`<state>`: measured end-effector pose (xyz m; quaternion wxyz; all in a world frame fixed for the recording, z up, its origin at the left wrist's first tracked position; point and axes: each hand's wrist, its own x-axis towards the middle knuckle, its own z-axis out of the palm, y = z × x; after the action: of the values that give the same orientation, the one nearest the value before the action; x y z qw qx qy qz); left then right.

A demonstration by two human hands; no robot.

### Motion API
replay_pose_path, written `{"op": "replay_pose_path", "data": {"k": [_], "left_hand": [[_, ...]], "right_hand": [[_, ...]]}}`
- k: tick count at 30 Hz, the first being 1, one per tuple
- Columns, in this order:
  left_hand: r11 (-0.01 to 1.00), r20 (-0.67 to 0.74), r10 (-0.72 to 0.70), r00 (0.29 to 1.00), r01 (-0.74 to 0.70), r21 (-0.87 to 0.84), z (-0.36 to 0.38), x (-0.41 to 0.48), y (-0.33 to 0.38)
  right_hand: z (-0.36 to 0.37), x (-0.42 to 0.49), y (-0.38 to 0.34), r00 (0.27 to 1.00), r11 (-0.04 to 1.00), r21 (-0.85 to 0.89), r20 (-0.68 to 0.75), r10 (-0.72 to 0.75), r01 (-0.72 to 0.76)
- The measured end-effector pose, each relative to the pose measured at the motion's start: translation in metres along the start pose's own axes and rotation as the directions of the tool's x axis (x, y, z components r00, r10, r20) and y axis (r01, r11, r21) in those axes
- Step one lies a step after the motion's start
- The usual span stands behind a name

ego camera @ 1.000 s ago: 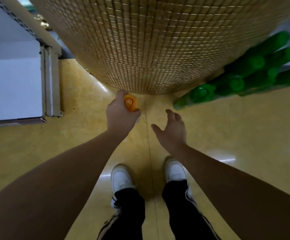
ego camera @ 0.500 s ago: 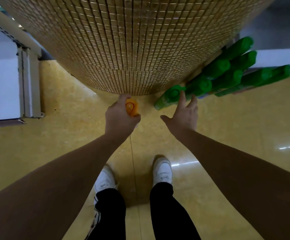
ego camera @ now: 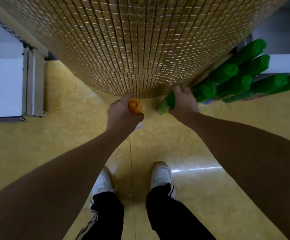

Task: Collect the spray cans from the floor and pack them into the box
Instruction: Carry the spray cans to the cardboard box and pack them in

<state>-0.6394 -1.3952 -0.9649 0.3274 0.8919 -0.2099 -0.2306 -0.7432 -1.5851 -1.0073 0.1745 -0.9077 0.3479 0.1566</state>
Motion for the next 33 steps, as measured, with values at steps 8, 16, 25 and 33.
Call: {"op": "replay_pose_path", "data": {"k": [8, 16, 25, 33], "left_hand": [[0.997, 0.034, 0.049, 0.998, -0.051, 0.063, -0.035, -0.025, 0.058], [0.962, 0.146, 0.216, 0.965, -0.236, 0.14, -0.119, -0.047, 0.2], [0.855, 0.151, 0.507, 0.849, -0.517, 0.036, -0.238, -0.13, 0.388], [0.7, 0.054, 0.714, 0.698, -0.711, -0.065, -0.354, -0.252, 0.582]], "right_hand": [[-0.051, -0.058, 0.003, 0.997, 0.979, 0.196, -0.049, 0.063, -0.053], [-0.203, -0.135, 0.004, 0.988, 0.961, 0.259, -0.093, 0.126, -0.098], [-0.426, -0.294, -0.001, 0.912, 0.929, 0.341, -0.32, 0.258, -0.143], [-0.625, -0.485, -0.002, 0.699, 0.878, 0.444, -0.572, 0.429, -0.176]]}}
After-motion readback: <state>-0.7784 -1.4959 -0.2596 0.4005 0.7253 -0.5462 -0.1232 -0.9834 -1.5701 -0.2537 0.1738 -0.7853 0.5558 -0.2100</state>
